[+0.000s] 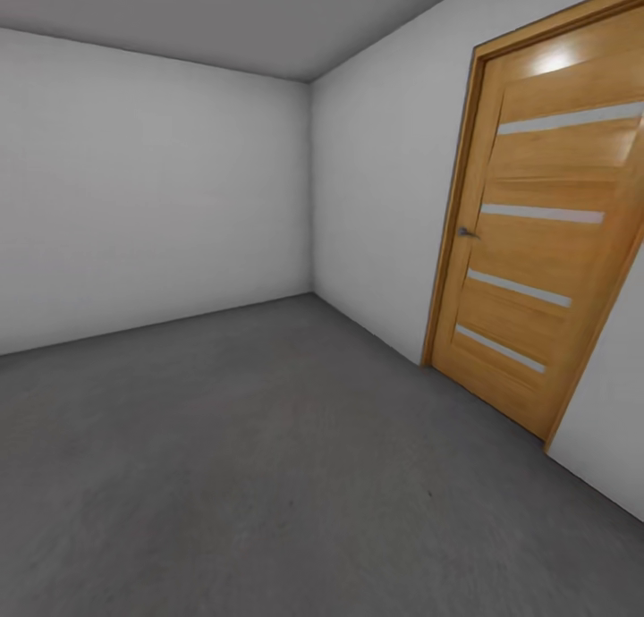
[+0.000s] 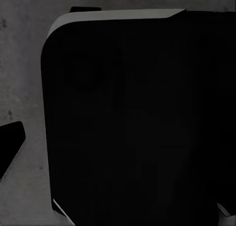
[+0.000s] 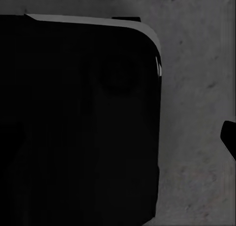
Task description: Move the two storage containers from the living room to the garage. In the garage, place one container on the floor and stack the other container on top of it (either order is fine).
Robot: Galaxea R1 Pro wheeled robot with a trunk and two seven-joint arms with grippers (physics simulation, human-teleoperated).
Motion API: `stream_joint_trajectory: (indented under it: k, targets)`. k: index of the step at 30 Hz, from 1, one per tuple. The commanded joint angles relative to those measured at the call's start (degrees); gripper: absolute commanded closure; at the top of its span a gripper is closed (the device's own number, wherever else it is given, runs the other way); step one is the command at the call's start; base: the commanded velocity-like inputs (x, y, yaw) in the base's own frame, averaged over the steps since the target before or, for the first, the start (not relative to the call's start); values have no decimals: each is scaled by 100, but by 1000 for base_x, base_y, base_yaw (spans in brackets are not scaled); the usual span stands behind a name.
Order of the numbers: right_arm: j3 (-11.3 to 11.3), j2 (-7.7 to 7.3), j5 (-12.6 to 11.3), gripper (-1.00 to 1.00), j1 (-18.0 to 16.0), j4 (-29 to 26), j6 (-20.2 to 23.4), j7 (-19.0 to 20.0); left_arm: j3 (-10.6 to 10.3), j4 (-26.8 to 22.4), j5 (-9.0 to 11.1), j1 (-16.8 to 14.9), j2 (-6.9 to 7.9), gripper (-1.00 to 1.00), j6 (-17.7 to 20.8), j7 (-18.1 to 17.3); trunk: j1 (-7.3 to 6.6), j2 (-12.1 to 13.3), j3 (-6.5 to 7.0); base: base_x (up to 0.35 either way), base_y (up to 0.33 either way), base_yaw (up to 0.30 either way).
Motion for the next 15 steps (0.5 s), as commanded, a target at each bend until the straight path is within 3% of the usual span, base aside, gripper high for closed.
stream_joint_trajectory:
  k: [1, 15]
  targets:
    - [2, -1, 0, -100, -1, 1, -19, -2, 1, -2, 16, -1, -1, -100, -3, -1, 3, -2, -5, 322, 0, -5]
    - [3, 7, -3, -100, -1, 1, -6, 6, 2, -2, 16, -1, -2, -100, -1, -1, 3, -2, -5, 323, 0, -1]
